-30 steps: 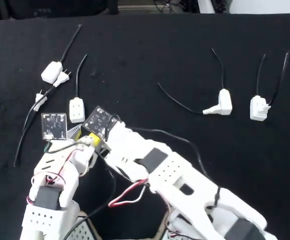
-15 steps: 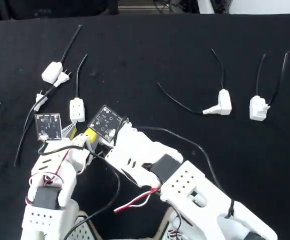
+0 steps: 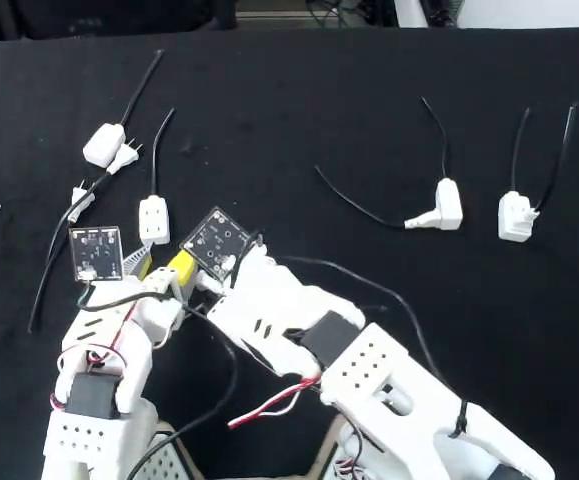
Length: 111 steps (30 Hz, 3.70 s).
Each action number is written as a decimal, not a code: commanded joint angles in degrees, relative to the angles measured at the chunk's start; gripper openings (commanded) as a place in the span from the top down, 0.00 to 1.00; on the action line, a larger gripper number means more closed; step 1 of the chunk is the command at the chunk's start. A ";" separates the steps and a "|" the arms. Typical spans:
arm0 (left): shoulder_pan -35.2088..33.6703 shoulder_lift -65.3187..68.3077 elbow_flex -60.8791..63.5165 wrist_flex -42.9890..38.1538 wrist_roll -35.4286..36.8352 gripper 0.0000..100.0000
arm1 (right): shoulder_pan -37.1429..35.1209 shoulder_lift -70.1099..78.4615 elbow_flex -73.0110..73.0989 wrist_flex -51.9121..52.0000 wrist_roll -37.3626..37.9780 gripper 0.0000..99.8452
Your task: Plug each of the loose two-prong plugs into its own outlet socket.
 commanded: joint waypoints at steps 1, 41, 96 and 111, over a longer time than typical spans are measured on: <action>-0.22 0.53 -0.31 0.00 0.18 0.79 | -0.79 -2.77 0.04 -5.10 -0.97 0.99; -0.22 0.53 -0.22 0.09 0.18 0.79 | -0.79 -12.62 5.85 -9.49 -6.15 0.99; -11.03 0.53 -3.47 15.47 -14.86 0.79 | 14.59 74.77 -87.69 64.44 7.91 0.99; -11.12 0.53 -3.82 15.47 -14.59 0.79 | 17.67 75.03 -85.76 64.44 3.78 0.99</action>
